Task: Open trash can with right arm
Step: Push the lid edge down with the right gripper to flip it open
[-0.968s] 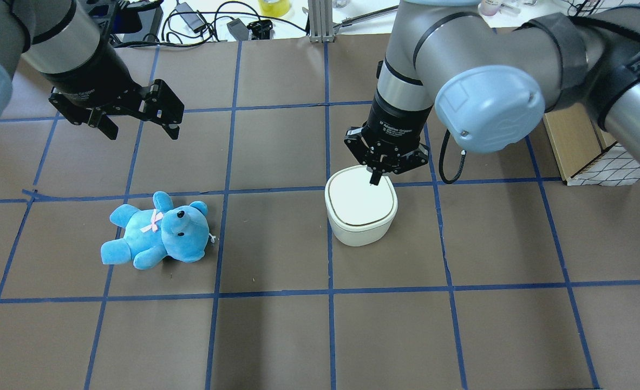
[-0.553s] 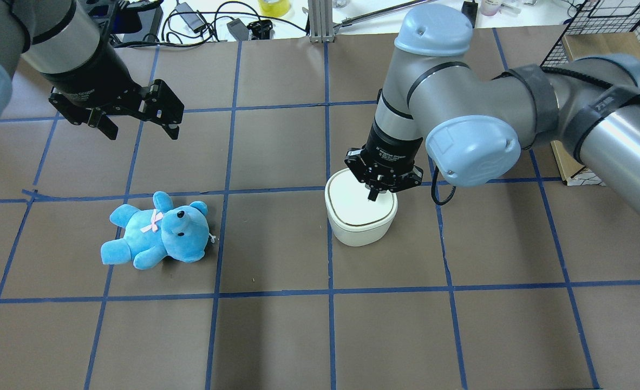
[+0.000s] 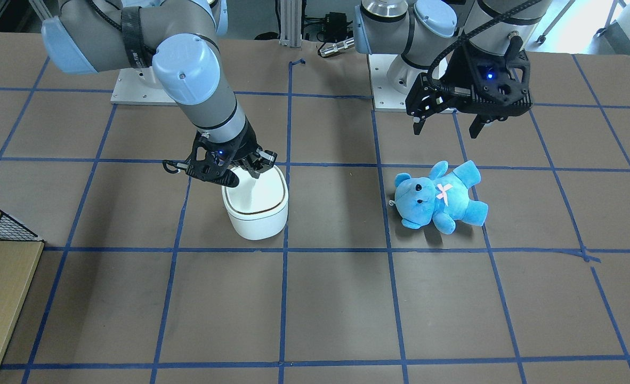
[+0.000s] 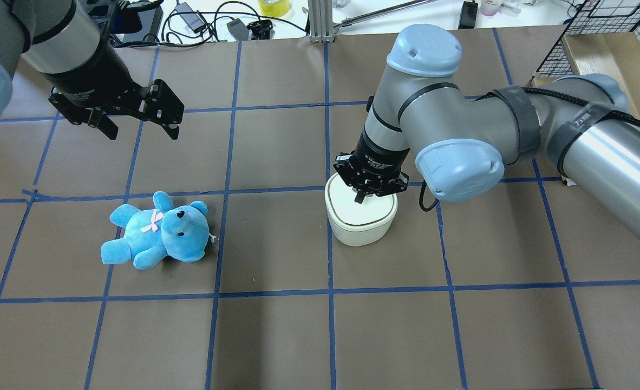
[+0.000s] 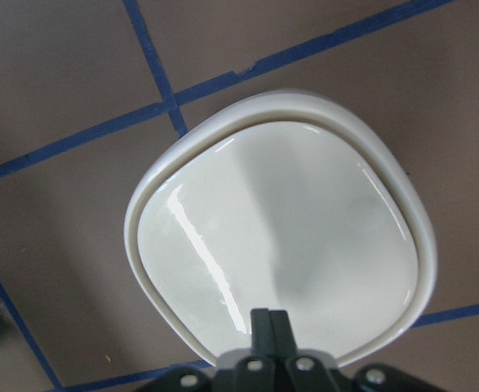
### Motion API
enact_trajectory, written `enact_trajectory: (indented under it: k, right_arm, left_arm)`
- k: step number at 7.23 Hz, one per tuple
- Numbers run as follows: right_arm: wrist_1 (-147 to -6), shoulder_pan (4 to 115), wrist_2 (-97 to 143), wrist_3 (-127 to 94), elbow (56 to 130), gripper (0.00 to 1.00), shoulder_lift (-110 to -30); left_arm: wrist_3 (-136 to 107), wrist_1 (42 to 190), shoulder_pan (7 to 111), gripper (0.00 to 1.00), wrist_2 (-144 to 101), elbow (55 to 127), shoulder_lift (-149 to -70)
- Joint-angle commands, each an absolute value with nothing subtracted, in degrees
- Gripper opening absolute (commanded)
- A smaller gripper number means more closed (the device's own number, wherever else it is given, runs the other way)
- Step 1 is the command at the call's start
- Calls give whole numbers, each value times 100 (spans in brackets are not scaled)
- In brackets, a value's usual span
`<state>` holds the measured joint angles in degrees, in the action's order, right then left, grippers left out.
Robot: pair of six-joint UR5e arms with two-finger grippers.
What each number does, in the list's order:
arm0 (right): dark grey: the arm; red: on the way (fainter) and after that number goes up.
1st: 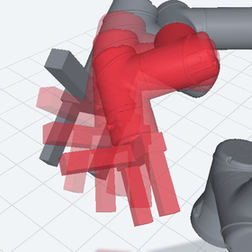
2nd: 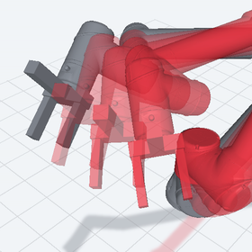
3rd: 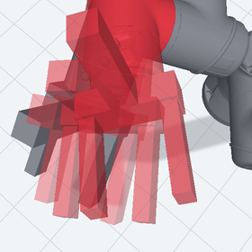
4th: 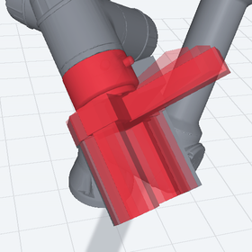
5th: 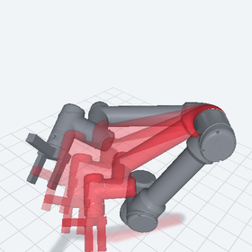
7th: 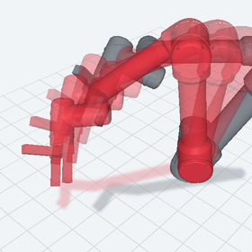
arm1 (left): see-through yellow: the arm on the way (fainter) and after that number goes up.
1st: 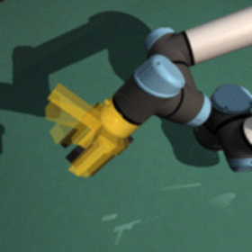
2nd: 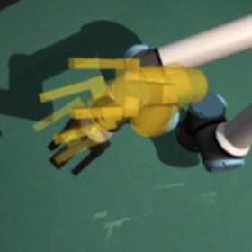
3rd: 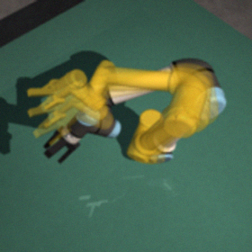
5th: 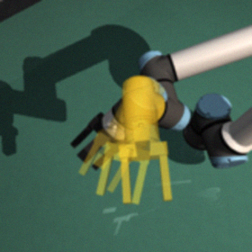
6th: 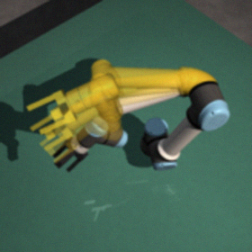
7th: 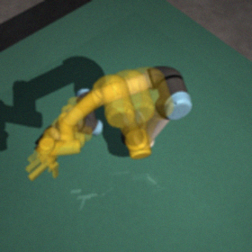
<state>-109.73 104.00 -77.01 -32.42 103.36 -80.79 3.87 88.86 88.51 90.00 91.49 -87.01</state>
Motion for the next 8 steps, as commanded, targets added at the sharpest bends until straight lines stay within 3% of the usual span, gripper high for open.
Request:
enact_trajectory:
  k: [1, 8]
  right_arm:
    - [-11153, 10424, -7760, -3287, 10336, 0, -8051]
    - [-11188, 10424, -8253, -3278, 10678, 0, -8042]
  left_arm:
    - [387, 8886, 8851, 100, 9000, 9149, -8701]
    - [387, 8886, 8851, 100, 9000, 9149, -8701]
